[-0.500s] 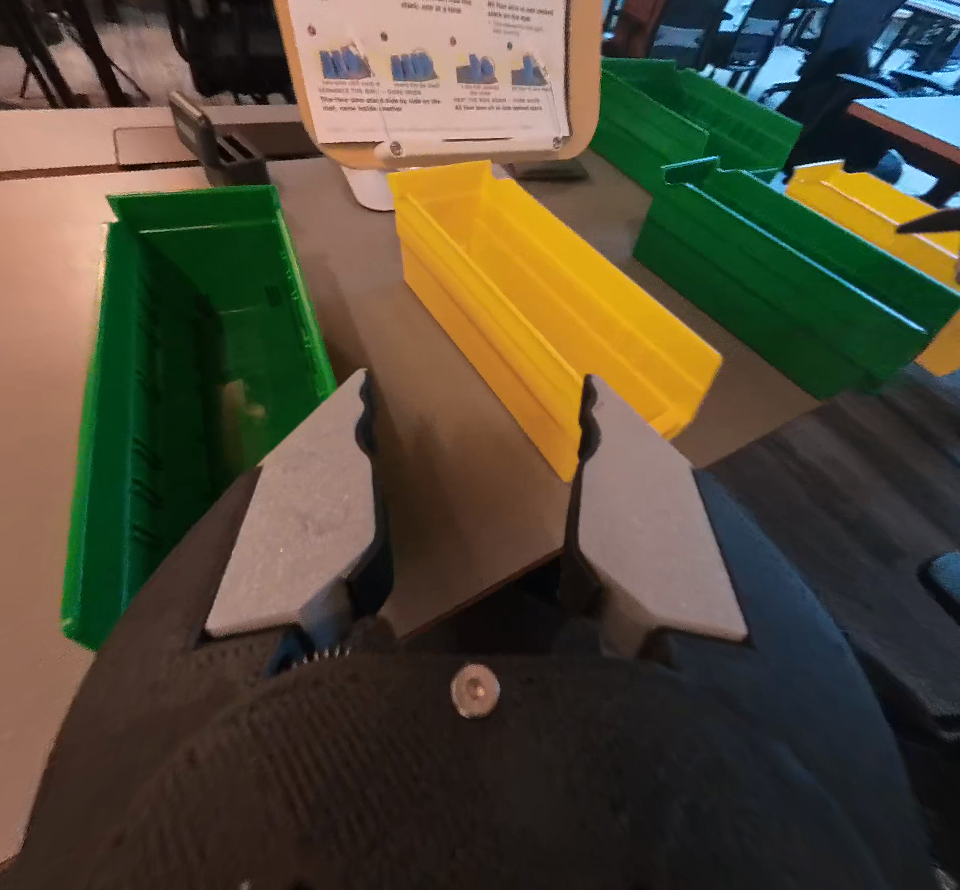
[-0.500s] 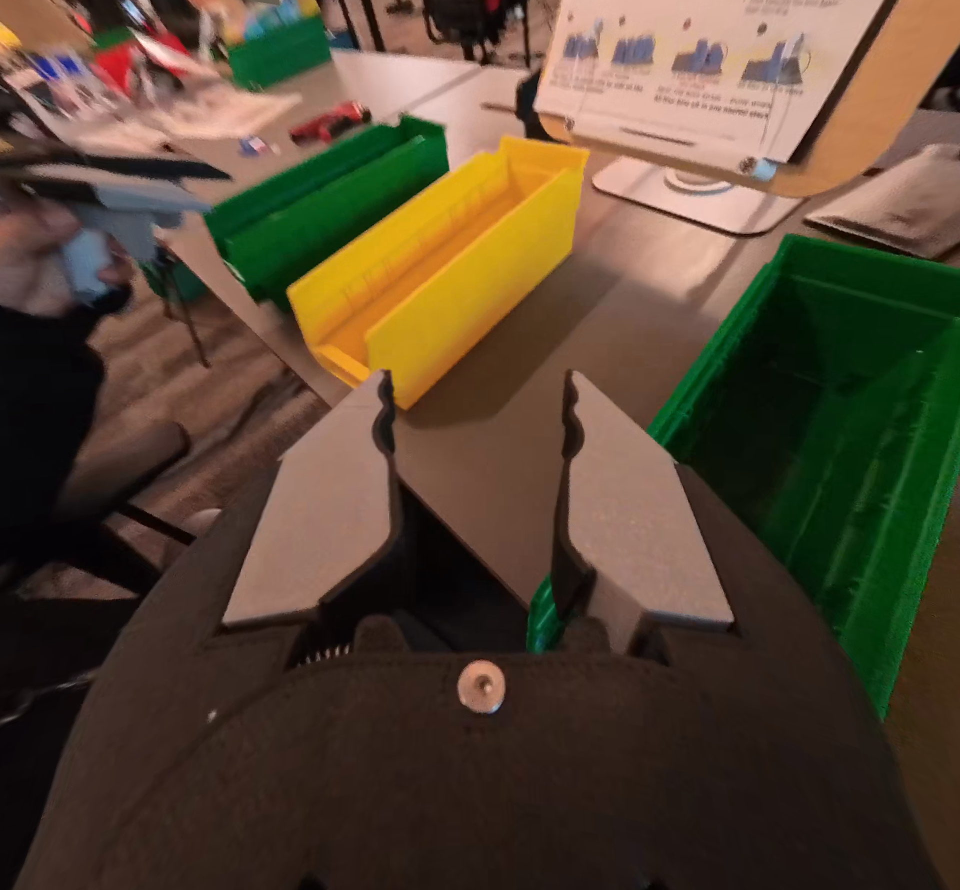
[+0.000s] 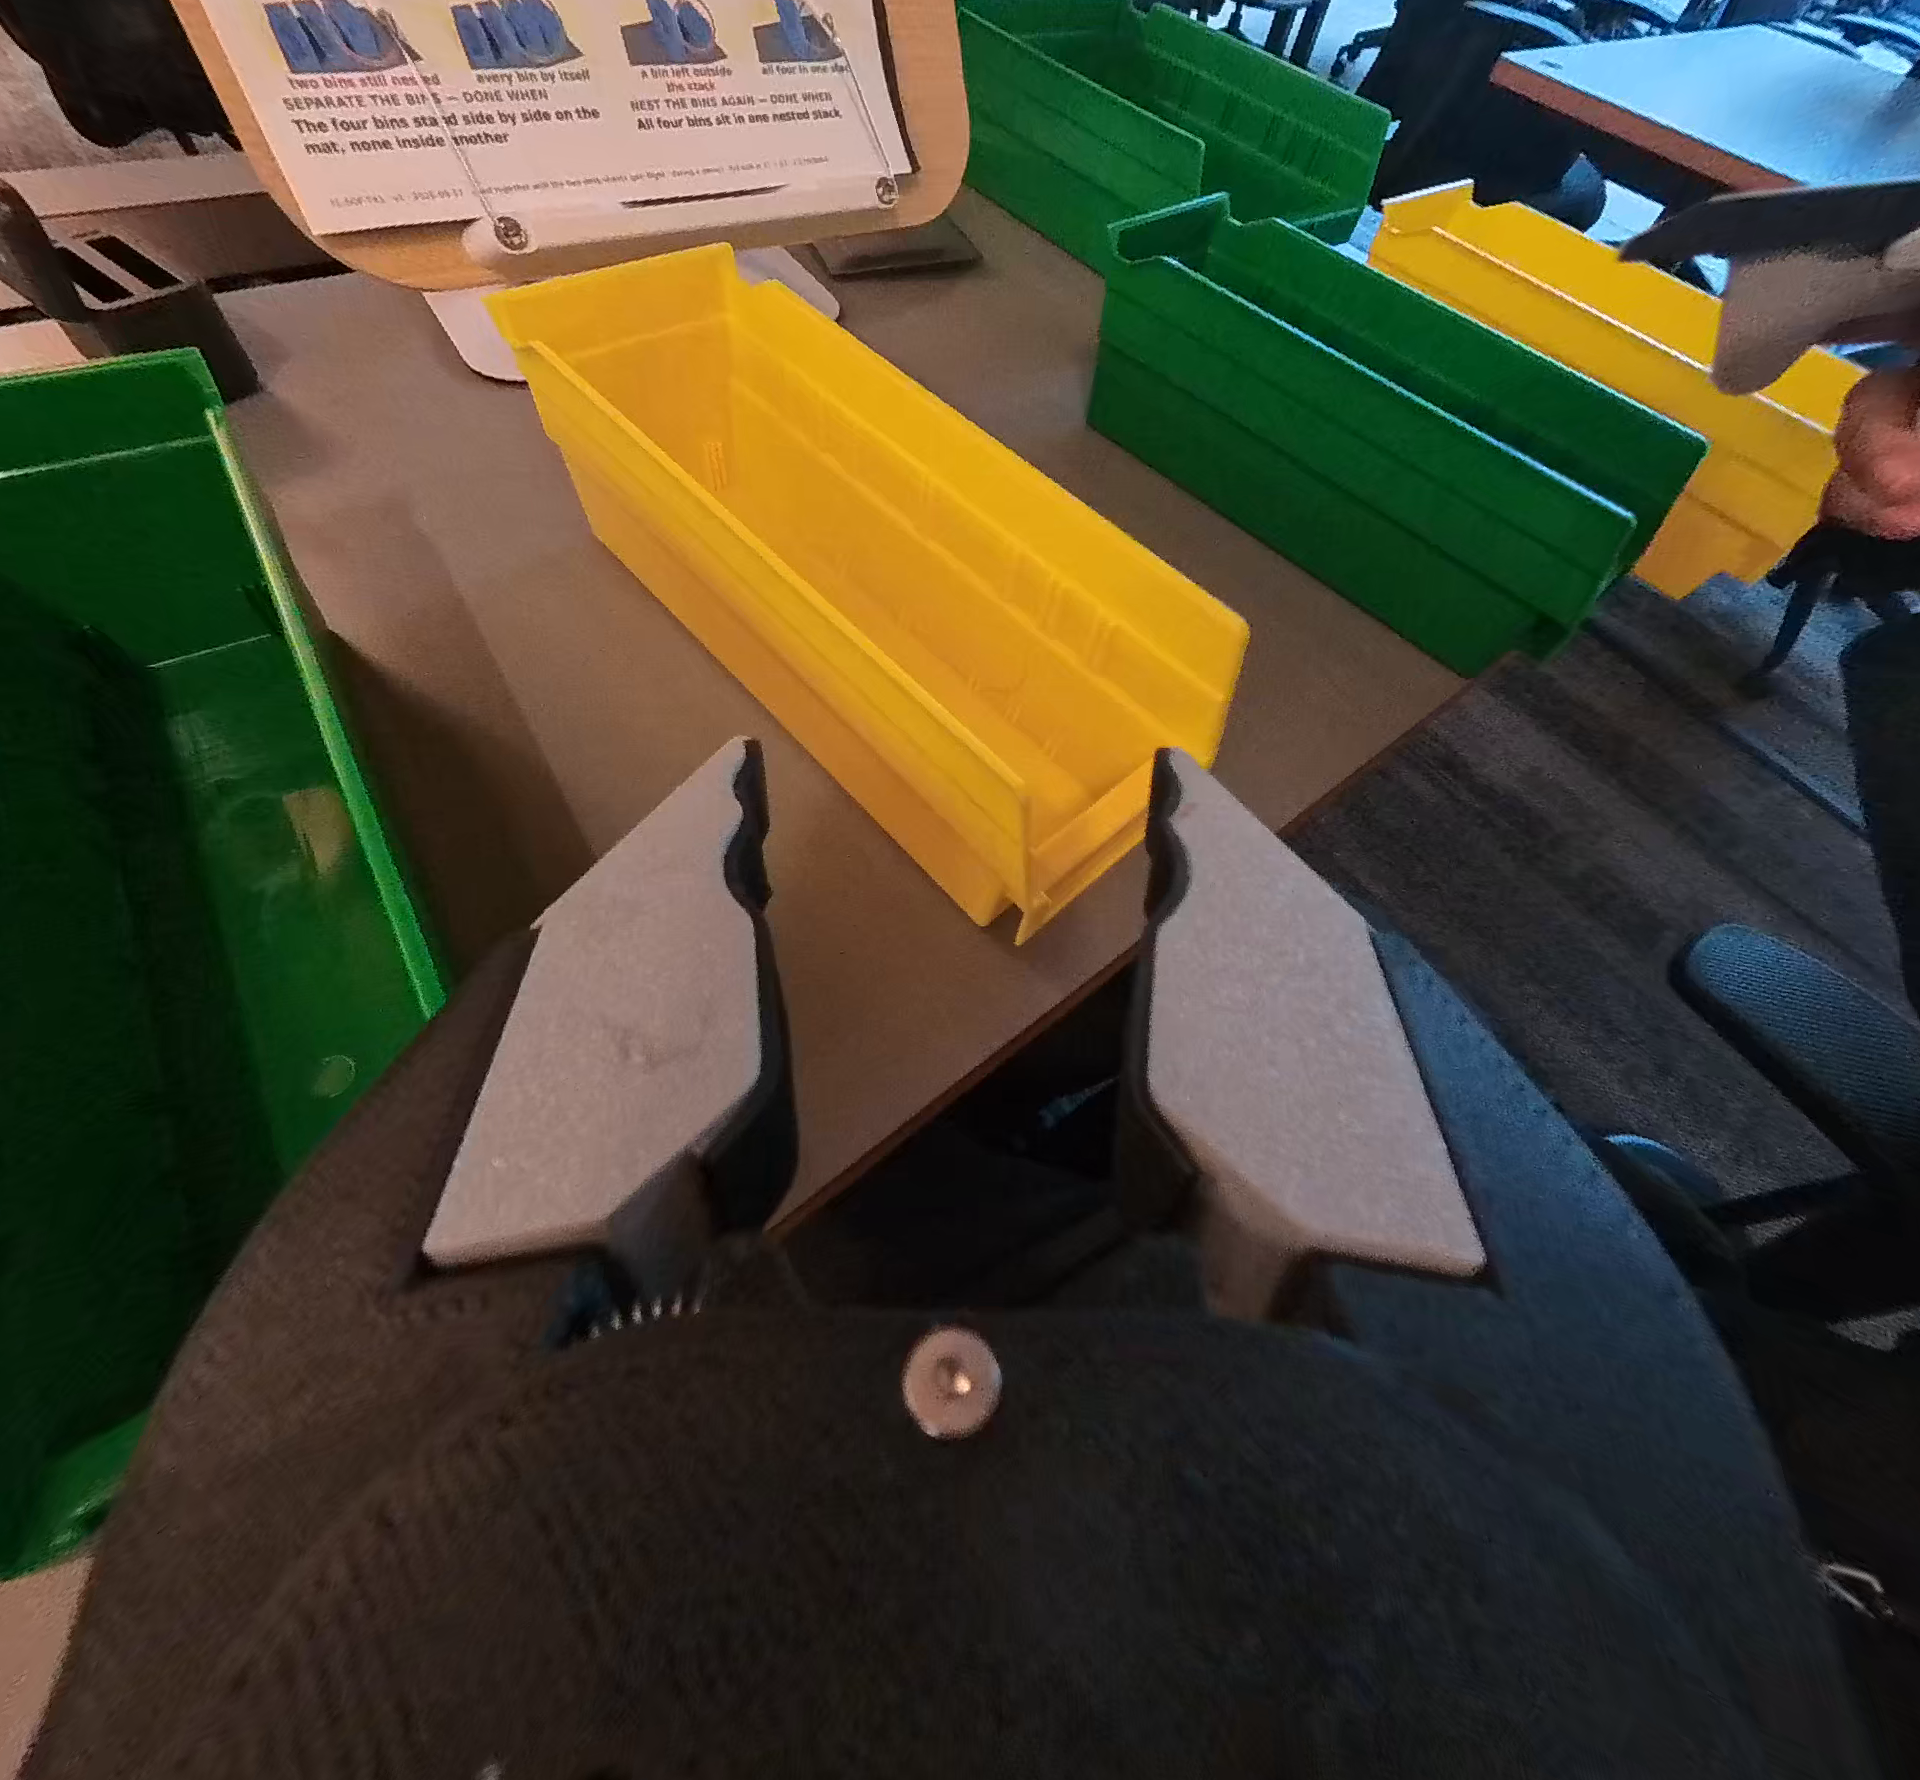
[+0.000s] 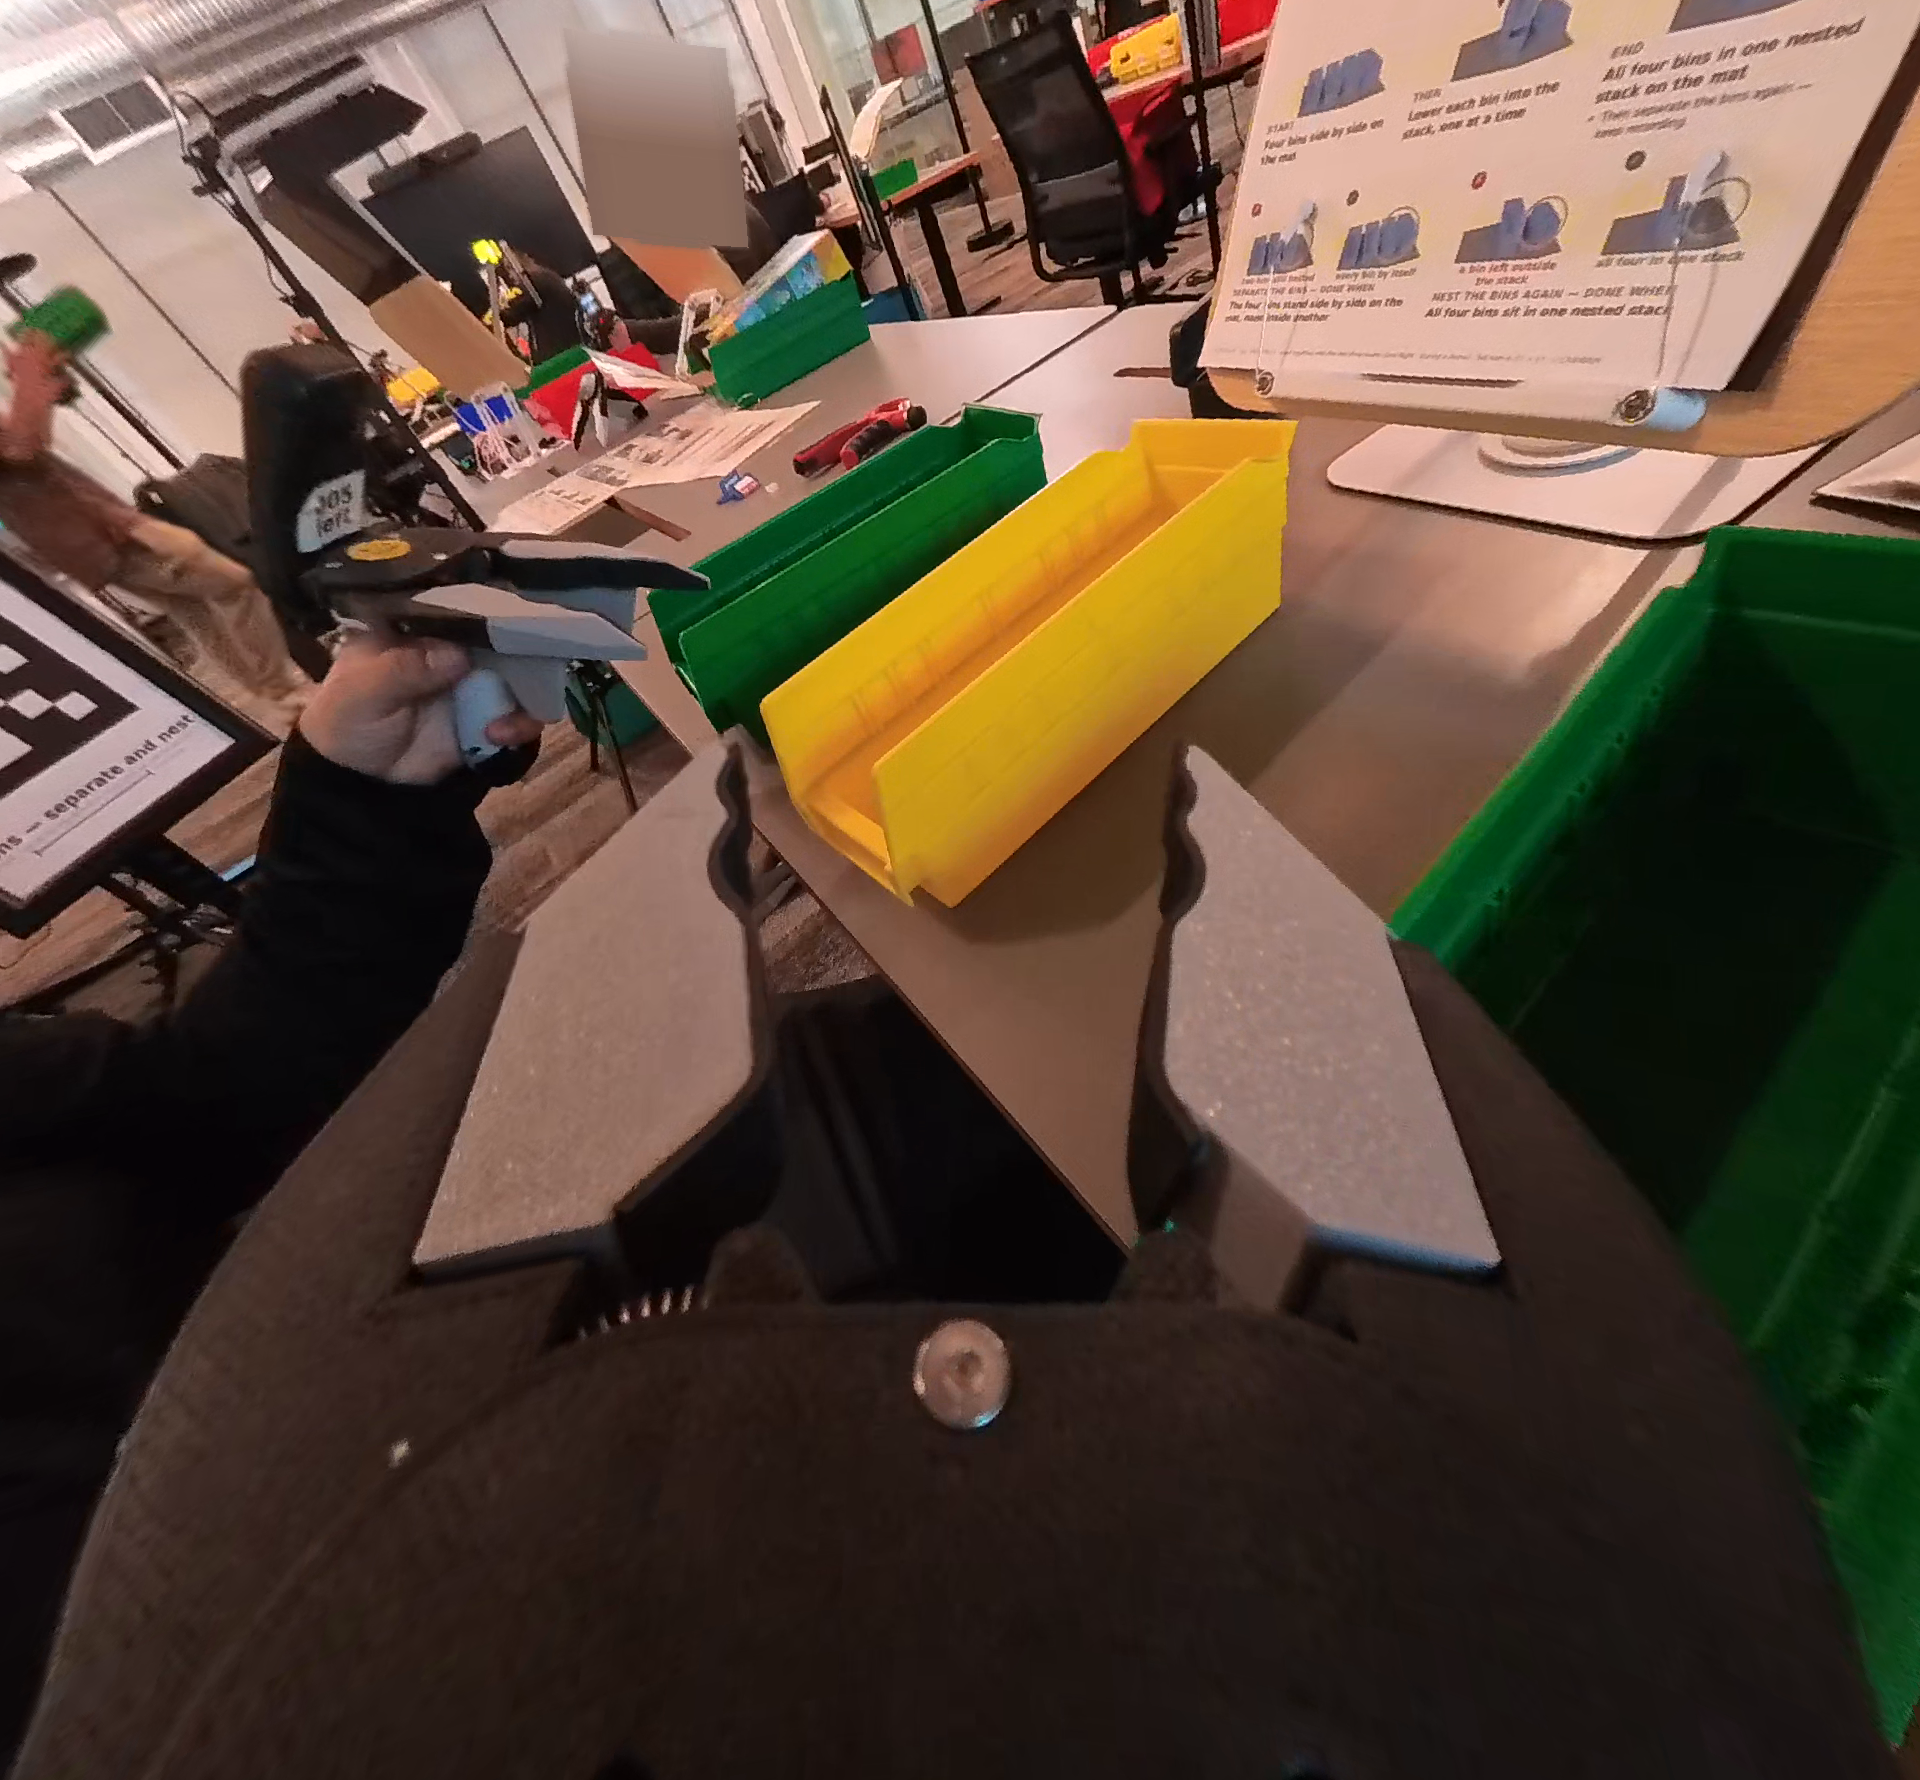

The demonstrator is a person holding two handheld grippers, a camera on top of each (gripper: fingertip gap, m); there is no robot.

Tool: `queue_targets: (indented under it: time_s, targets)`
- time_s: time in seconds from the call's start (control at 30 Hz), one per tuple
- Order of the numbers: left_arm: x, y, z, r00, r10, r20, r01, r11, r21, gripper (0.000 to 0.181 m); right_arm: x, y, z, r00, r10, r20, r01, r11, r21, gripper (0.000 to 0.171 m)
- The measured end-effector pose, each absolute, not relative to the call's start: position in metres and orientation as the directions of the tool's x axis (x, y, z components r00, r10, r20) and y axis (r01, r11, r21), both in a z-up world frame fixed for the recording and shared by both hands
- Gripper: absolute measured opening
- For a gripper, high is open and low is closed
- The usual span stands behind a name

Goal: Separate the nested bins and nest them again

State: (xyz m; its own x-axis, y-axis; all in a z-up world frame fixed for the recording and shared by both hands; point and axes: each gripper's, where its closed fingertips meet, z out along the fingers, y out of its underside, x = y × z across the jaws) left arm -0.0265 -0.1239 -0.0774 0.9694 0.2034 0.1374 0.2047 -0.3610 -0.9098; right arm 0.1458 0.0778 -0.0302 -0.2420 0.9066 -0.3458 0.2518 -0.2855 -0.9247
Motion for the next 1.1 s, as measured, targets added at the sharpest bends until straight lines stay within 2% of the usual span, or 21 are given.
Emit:
queue_targets:
  time_s: [0.23, 0.6, 0.9, 1.1]
  targets:
    - [-0.032, -0.124, -0.08, 0.964, 0.209, 0.162, 0.228, -0.352, -0.908, 0.072, 0.136, 0.069, -0.041, -0.284, 0.877, -0.387, 0.291, -0.306, -0.907, 0.082]
    - [-0.036, -0.127, -0.077, 0.963, 0.216, 0.159, 0.227, -0.34, -0.912, 0.071, 0.131, 0.07, -0.049, -0.276, 0.871, -0.406, 0.319, -0.315, -0.894, 0.073]
    - [-0.032, -0.123, -0.085, 0.971, 0.208, 0.12, 0.193, -0.381, -0.904, 0.073, 0.134, 0.071, -0.048, -0.277, 0.873, -0.401, 0.322, -0.309, -0.895, 0.076]
    - [-0.036, -0.127, -0.072, 0.97, 0.224, 0.094, 0.166, -0.331, -0.929, 0.062, 0.133, 0.071, -0.049, -0.273, 0.876, -0.398, 0.317, -0.309, -0.897, 0.075]
